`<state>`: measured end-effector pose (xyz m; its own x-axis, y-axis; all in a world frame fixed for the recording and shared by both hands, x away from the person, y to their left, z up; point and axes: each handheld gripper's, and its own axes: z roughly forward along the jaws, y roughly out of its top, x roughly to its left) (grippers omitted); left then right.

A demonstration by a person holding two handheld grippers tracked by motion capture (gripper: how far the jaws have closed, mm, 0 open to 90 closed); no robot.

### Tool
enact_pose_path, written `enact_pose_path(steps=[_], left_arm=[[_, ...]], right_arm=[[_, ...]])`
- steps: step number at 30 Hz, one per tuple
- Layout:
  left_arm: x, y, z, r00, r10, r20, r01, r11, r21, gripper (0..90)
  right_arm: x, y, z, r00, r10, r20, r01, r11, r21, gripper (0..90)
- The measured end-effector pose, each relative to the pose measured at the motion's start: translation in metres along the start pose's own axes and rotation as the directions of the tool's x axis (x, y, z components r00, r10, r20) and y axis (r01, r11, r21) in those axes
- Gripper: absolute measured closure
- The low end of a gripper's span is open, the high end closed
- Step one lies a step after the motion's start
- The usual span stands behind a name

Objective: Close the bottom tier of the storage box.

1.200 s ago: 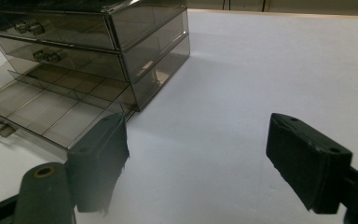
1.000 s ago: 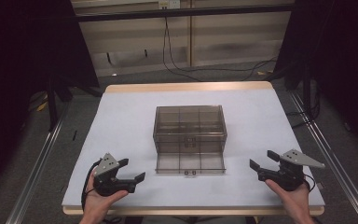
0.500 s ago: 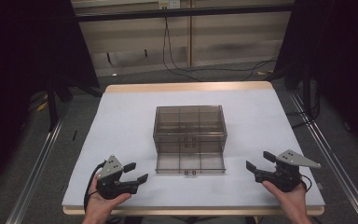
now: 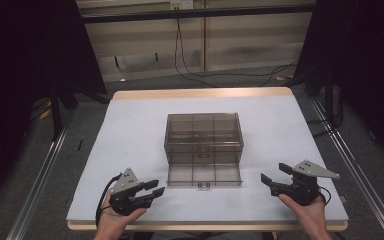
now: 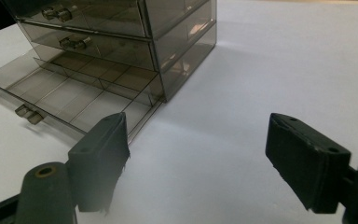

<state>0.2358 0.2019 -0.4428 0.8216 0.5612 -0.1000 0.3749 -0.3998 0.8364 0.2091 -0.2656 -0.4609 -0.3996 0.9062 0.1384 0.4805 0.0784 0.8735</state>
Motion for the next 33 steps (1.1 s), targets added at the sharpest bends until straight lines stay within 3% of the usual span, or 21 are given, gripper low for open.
enact_pose_path(steps=[2,6,7,11,14,16,19,30,33], left_arm=[[-0.004,0.003,0.004,0.9986,0.043,0.031,-0.043,0.999,-0.008,74.8],[-0.009,0.006,0.009,0.9959,0.064,0.064,-0.064,0.998,-0.003,83.0],[-0.011,0.01,0.012,0.9942,0.084,0.068,-0.084,0.9964,0.005,83.5],[-0.016,0.014,0.016,0.9894,0.107,0.098,-0.109,0.9939,0.014,86.4],[-0.02,0.017,0.02,0.9872,0.102,0.123,-0.105,0.9943,0.018,90.0],[-0.023,0.02,0.026,0.9813,0.116,0.154,-0.123,0.9916,0.039,90.0],[-0.029,0.022,0.032,0.9768,0.141,0.161,-0.154,0.9854,0.072,90.0],[-0.03,0.036,0.047,0.9725,0.144,0.183,-0.16,0.9845,0.072,90.0],[-0.029,0.041,0.056,0.9687,0.162,0.188,-0.184,0.9776,0.103,90.0]], right_arm=[[0.0,0.0,0.001,1.0,0.002,0.005,-0.002,1.0,0.002,21.1],[0.001,0.0,0.0,1.0,-0.002,-0.001,0.002,1.0,0.005,21.1],[0.002,0.0,0.0,1.0,-0.003,-0.001,0.003,1.0,0.006,21.1],[0.002,0.0,0.001,0.9999,-0.014,-0.002,0.014,1.0,0.012,21.1],[0.002,-0.001,0.0,0.9999,-0.014,0.001,0.014,1.0,0.013,21.1],[0.002,-0.001,0.0,1.0,-0.008,0.001,0.008,1.0,0.01,21.1],[0.001,-0.001,0.001,0.9999,-0.013,-0.001,0.013,1.0,0.015,21.0],[0.0,0.0,0.001,0.9999,-0.009,-0.013,0.01,1.0,0.018,20.9],[-0.002,0.0,0.003,0.9998,0.005,-0.018,-0.005,1.0,0.017,21.0]])
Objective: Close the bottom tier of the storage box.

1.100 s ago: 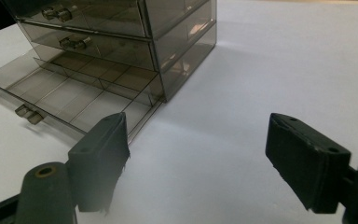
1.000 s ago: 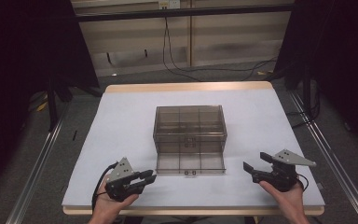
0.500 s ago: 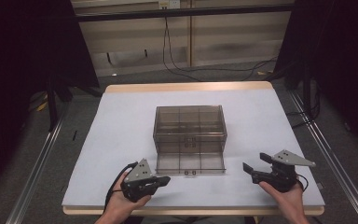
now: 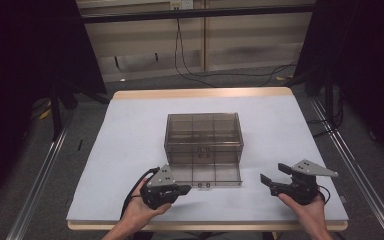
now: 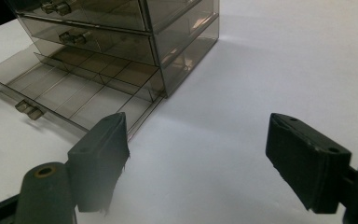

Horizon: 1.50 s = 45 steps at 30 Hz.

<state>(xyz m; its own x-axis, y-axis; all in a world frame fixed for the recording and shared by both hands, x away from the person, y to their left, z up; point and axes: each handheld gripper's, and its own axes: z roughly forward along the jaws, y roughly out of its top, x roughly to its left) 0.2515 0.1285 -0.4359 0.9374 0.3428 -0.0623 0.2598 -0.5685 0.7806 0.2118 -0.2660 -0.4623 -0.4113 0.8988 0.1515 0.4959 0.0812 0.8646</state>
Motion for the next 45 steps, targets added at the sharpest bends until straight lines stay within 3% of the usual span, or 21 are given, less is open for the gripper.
enact_pose_path(steps=[3,7,15,23,29,35,40,42,45], left_arm=[[0.003,0.006,0.004,0.9999,0.009,0.006,-0.009,1.0,0.003,90.0],[0.005,0.011,0.007,0.9999,-0.007,0.014,0.007,0.9997,-0.024,90.0],[0.001,0.015,0.024,0.9984,0.044,0.035,-0.046,0.9979,0.047,90.0],[0.002,0.009,0.03,0.9994,0.01,0.032,-0.011,0.9989,0.045,90.0],[0.001,0.006,0.04,0.9992,0.024,0.032,-0.027,0.9946,0.1,90.0],[0.002,0.006,0.049,0.999,0.031,0.032,-0.034,0.9932,0.112,90.0],[0.007,0.006,0.052,0.9999,0.007,0.009,-0.007,0.9955,0.095,90.0],[0.008,0.007,0.051,0.9998,0.016,0.008,-0.017,0.9922,0.124,90.0],[0.008,0.007,0.055,0.9999,0.011,0.001,-0.011,0.9924,0.123,90.0]], right_arm=[[0.0,0.0,0.001,1.0,-0.003,0.001,0.003,1.0,0.01,20.9],[0.0,0.0,0.001,1.0,0.0,-0.003,0.0,1.0,0.011,20.9],[0.0,0.0,0.002,0.9999,-0.013,-0.003,0.013,1.0,0.022,20.8],[0.0,0.001,0.003,0.9998,-0.017,-0.01,0.018,1.0,0.024,20.8],[0.001,0.002,0.005,0.9997,-0.013,-0.019,0.014,1.0,0.026,20.8],[0.001,0.002,0.003,0.9998,-0.009,-0.016,0.009,1.0,0.023,20.7],[0.001,0.001,0.003,0.9998,-0.009,-0.015,0.009,1.0,0.024,20.7],[0.001,0.001,0.003,0.9999,-0.008,-0.015,0.008,1.0,0.025,20.7],[0.0,0.001,0.004,0.9998,-0.008,-0.016,0.009,1.0,0.025,20.6]])
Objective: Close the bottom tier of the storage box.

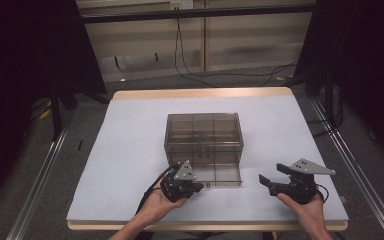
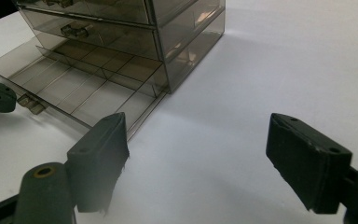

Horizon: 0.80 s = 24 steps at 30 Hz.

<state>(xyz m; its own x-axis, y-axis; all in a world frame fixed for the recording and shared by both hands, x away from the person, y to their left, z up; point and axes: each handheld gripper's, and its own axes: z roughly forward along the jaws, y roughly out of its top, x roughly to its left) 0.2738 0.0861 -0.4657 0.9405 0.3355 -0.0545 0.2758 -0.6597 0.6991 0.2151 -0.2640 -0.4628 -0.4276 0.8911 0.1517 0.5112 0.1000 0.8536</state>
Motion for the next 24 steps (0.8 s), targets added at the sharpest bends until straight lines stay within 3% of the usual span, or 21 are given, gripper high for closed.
enact_pose_path(steps=[2,5,9,12,24], left_arm=[[0.001,0.001,0.001,0.9999,0.013,0.009,-0.013,0.9999,0.003,90.0],[0.0,0.001,0.006,0.9998,0.001,0.02,0.0,1.0,-0.003,90.0],[0.0,0.0,0.008,0.9999,0.0,0.011,0.0,0.9999,0.017,90.0],[0.002,0.0,0.007,0.9998,-0.018,0.004,0.018,0.9998,0.009,90.0],[0.002,0.004,0.01,0.9996,-0.024,0.016,0.024,0.9997,-0.01,90.0]], right_arm=[[0.0,0.0,0.0,1.0,0.001,0.0,-0.001,1.0,0.0,20.6],[0.0,0.0,0.0,1.0,0.001,-0.002,-0.001,1.0,0.002,20.6],[0.0,0.0,0.0,1.0,0.0,-0.002,0.0,1.0,0.002,20.6],[0.0,0.0,0.0,1.0,0.001,-0.004,-0.001,1.0,0.001,20.6],[0.0,0.0,0.0,1.0,0.001,-0.004,-0.001,1.0,0.003,20.5]])
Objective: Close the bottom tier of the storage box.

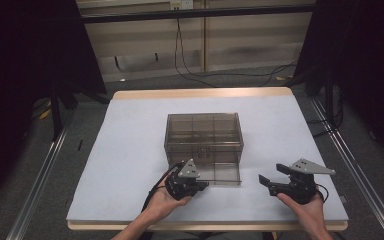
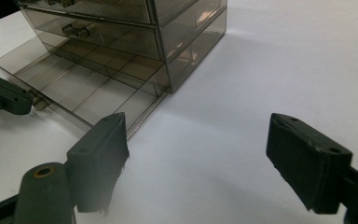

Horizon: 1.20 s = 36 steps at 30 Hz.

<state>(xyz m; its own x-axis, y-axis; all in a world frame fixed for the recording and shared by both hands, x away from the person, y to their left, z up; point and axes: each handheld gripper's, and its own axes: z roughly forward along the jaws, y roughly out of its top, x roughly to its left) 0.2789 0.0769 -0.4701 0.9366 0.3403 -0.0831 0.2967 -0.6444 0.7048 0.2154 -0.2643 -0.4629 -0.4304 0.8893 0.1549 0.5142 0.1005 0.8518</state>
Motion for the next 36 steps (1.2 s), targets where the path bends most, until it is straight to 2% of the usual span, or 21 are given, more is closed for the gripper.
enact_pose_path(steps=[2,13,14,21,25,36], left_arm=[[-0.0002,-0.0009,0.0017,0.9999,-0.01,0.007,0.01,0.9997,-0.022,90.0],[0.0015,0.0001,0.0011,1.0,-0.004,0.001,0.004,0.9999,-0.011,90.0],[0.0017,-0.0007,0.0024,0.9999,-0.012,0.007,0.012,0.9995,-0.03,90.0],[0.0049,0.0013,0.0026,0.9999,-0.017,0.004,0.017,0.9997,-0.016,90.0],[0.0063,0.0013,0.0023,0.9997,-0.022,0.001,0.022,0.9994,-0.027,90.0],[0.0082,0.0009,0.0021,0.9998,-0.02,0.009,0.02,0.9996,-0.018,90.0]], right_arm=[[-0.0004,-0.0001,-0.0003,1.0,0.006,0.004,-0.006,1.0,0.001,20.5],[0.0,0.0003,0.0006,1.0,0.003,0.004,-0.003,1.0,0.002,20.5],[0.0,0.0003,0.0006,1.0,0.003,0.004,-0.003,1.0,0.002,20.5],[-0.0003,0.0002,0.0003,1.0,0.003,0.001,-0.003,1.0,0.002,20.5],[0.0,0.0,0.0003,1.0,0.008,-0.002,-0.008,1.0,0.006,20.4],[0.0,-0.0002,-0.0001,1.0,0.009,-0.001,-0.009,1.0,0.009,20.3]])
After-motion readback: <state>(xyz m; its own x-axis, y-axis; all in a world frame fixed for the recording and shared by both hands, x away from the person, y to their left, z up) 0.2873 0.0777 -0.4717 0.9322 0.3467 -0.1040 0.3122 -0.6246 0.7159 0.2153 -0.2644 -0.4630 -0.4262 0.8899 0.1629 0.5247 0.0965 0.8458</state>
